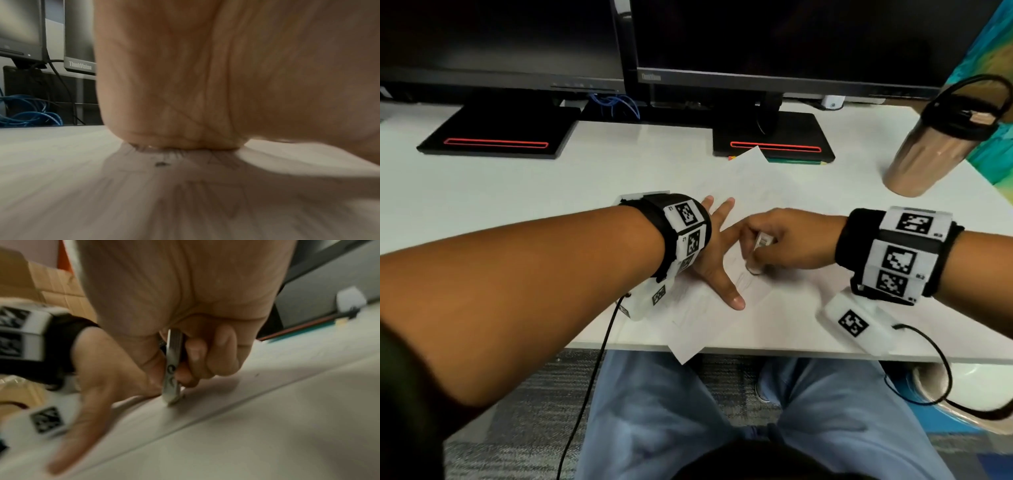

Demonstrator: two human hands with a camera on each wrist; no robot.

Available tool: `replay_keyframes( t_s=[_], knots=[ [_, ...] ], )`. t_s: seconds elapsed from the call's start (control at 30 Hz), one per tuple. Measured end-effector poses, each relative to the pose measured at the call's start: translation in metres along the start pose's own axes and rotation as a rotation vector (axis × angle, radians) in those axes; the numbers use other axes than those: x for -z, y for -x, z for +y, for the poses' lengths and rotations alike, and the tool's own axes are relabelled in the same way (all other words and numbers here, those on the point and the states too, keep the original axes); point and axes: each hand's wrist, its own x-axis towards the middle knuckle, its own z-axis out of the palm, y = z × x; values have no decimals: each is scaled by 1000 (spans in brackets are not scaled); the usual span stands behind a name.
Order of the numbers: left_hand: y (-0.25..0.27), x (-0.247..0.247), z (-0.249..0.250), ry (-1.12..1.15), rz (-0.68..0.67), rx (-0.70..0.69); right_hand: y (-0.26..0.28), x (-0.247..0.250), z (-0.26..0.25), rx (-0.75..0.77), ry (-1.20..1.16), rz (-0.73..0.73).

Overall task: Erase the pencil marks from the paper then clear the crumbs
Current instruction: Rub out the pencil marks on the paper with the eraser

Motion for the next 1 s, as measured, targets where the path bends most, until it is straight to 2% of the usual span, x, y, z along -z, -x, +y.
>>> replay_keyframes(
  t_s=[0.03, 0.13, 0.27, 0.4, 0.47, 0.53, 0.63, 0.8, 0.9, 1.0],
  knots=[
    [1, 0, 0, -3, 1, -2, -1, 0, 0, -3, -8, 6],
    [0, 1, 2, 15, 15, -3, -6, 6, 5, -40, 42, 159],
    [2, 1, 2, -9, 6, -3, -7, 4, -2, 7, 70, 56],
    [2, 1, 3, 0, 12, 6, -13, 10, 0, -35, 148, 155],
    [2, 2, 3, -6, 4, 14, -14, 5, -5, 26, 131, 75],
    [3, 3, 4, 1, -6, 18, -14, 4, -8, 23, 94, 40],
    [3, 3, 4, 7, 10, 29, -18, 9, -6, -13, 121, 126],
    [3, 4, 5, 30, 1, 26, -15, 7, -5, -6, 62, 77],
    [5, 4, 4, 71, 15, 18, -15, 19, 1, -66, 162, 154],
    [13, 2, -7, 155, 19, 3, -8, 28, 2, -51, 88, 220]
  ],
)
